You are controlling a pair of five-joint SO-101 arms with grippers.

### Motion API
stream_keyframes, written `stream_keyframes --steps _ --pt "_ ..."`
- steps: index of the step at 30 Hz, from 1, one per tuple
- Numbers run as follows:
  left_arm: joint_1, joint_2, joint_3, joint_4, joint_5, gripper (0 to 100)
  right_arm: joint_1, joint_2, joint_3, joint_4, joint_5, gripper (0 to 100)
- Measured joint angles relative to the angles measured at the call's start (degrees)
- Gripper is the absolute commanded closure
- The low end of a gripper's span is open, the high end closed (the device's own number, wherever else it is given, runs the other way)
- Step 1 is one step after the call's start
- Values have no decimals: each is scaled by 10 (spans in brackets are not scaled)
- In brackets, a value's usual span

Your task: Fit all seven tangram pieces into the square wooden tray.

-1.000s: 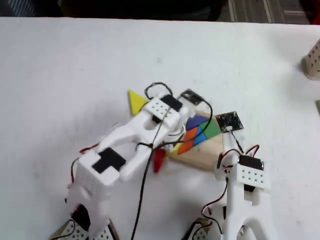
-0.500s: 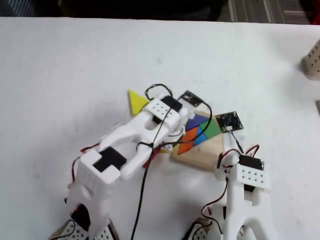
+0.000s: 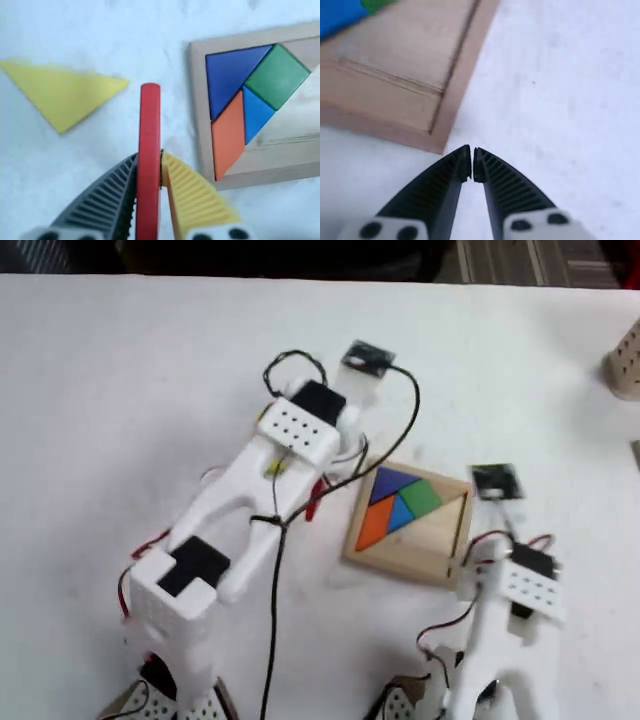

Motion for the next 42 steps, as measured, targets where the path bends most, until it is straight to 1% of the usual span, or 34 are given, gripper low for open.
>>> stream_keyframes --steps 4,7,11,14,17,19,23,26,30,33,42 --pt "42 0 -25 -1 11 977 130 0 -40 7 95 977" --pt "84 0 -36 -24 40 977 237 0 -50 -26 160 977" --pt "132 0 -36 -90 67 976 361 7 -51 -98 215 977" --pt "173 0 -28 -121 85 976 418 36 -51 -138 241 977" --pt "211 0 8 -155 92 972 444 87 -51 -169 266 977" --pt "229 0 47 -191 93 934 462 125 -51 -196 282 977" --pt "266 0 115 -252 94 823 489 203 -51 -265 292 977" --pt "280 0 153 -290 97 817 491 255 -51 -306 292 977" --pt "274 0 184 -330 98 827 491 282 -51 -340 293 977" --pt "255 0 193 -350 98 826 491 298 -51 -359 293 977" --pt "193 4 191 -354 98 824 491 312 -51 -371 293 977"
